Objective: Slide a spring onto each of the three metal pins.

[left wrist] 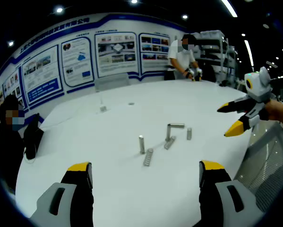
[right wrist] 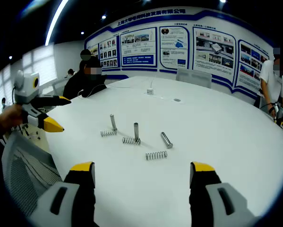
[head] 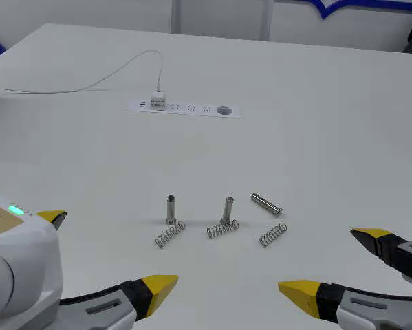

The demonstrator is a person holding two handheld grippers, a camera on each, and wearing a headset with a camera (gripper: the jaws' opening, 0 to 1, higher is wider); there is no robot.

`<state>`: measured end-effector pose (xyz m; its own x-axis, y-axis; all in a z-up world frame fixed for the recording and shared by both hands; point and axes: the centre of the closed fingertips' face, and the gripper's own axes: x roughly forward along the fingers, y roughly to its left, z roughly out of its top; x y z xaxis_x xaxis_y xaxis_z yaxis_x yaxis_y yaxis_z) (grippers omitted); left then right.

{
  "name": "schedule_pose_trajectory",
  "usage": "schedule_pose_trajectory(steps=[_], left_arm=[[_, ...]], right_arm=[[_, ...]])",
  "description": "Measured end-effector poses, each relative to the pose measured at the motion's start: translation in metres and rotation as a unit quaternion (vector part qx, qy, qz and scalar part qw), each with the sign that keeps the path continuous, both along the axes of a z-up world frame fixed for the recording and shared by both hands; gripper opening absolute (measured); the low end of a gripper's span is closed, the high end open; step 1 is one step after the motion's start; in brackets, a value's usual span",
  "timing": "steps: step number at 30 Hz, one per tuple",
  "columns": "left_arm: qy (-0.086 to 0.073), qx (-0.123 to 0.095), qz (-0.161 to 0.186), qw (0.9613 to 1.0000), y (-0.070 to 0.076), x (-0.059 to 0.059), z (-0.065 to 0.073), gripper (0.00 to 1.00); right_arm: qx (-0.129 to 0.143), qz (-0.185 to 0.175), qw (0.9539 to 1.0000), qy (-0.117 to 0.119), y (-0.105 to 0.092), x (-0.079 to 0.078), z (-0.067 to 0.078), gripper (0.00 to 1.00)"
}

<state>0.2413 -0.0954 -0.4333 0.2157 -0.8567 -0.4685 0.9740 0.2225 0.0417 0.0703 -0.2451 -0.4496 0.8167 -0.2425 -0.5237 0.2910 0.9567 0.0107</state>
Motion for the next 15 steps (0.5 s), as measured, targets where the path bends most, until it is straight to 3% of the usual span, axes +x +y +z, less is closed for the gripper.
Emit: schedule_pose_trajectory(steps=[7, 15], left_arm=[[0.001, -0.002, -0.003, 1.0000, -0.0023, -0.0010, 0.0006, 0.94], [0.001, -0.001, -0.008, 1.0000, -0.0027, -0.0028, 0.0008, 0.94]], right_arm=[[0.002, -0.006, 1.0000, -0.006, -0.0041, 0.0001, 0.0024, 0.84], [0.002, -0.002, 1.0000, 0.003, -0.0013, -0.0017, -0.0027, 0.83]])
